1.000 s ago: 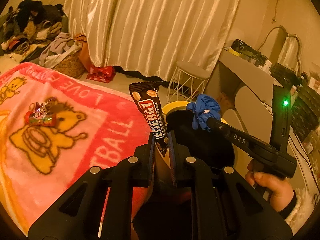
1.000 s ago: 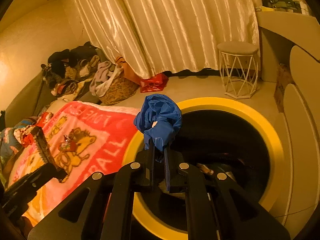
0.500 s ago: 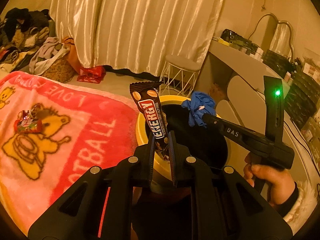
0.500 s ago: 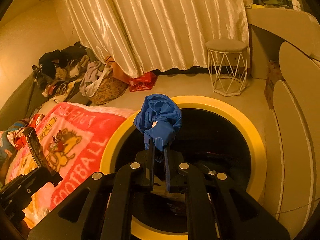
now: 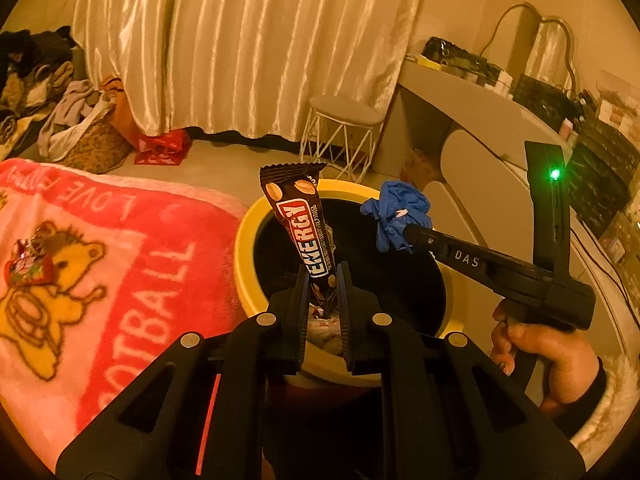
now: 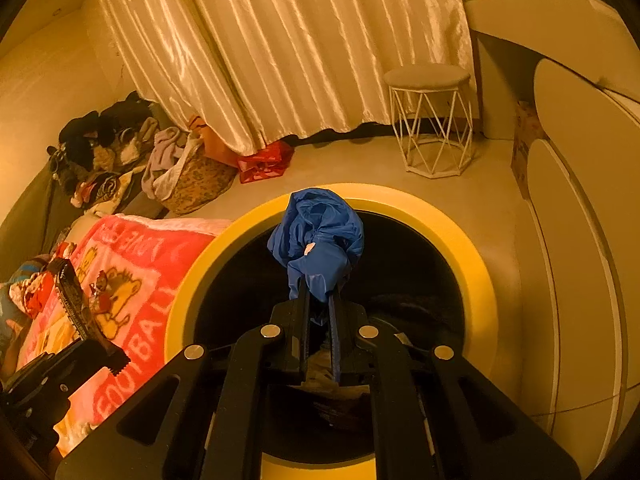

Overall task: Collect trash
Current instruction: 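Carry the ENERGY bar and blue cloth in both tools over the bin, then open both tools to drop the ENERGY bar and blue cloth into the bin, then move both tools back to the red candy tube and purple wrapper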

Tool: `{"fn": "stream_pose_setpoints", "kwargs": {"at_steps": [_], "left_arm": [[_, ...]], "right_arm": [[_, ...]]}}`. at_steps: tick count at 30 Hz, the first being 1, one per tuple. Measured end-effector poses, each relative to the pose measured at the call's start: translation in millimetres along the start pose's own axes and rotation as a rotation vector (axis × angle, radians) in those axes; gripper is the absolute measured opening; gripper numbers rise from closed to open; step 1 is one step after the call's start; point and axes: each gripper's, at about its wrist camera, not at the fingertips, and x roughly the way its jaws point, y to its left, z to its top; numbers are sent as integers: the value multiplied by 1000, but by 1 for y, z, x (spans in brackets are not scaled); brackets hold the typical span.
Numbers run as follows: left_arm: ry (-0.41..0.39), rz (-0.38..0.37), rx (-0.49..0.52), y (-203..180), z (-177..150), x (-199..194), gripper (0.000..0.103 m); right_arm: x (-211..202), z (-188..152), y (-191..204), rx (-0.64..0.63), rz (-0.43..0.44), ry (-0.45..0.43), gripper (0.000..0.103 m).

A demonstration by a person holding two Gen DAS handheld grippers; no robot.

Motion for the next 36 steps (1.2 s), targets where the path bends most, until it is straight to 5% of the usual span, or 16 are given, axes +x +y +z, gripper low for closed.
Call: {"fn": "stream_pose_setpoints", "kwargs": {"at_steps": [5, 7, 8, 9, 11, 13, 15, 22, 36], "left_arm": [[27, -12, 21, -8, 3, 18, 10], [35, -11, 22, -9, 5, 25, 11], [39, -11, 20, -9, 6, 28, 18], [41, -9, 17, -8, 7, 30, 37], [35, -8, 2, -3, 9, 30, 64], [19, -7, -19, 5, 9, 27, 67], [6, 14, -40, 13, 9, 25, 84], [-37, 118, -171, 71, 4, 3, 89], [-91, 367, -431, 212, -27, -54, 89]], "right_arm": [[0, -1, -10, 24, -3, 8, 11], [-1, 0, -13, 36, -6, 0, 20], [-2, 0, -15, 46, -8, -8, 32], [-3, 0, -17, 54, -8, -15, 42], [-5, 1, -19, 60, -8, -28, 47], [-6, 2, -17, 53, -9, -39, 51], [-7, 2, -13, 44, 0, -53, 57], [3, 12, 37, -64, 99, -51, 65], [76, 40, 212, -236, 371, 73, 66]]}}
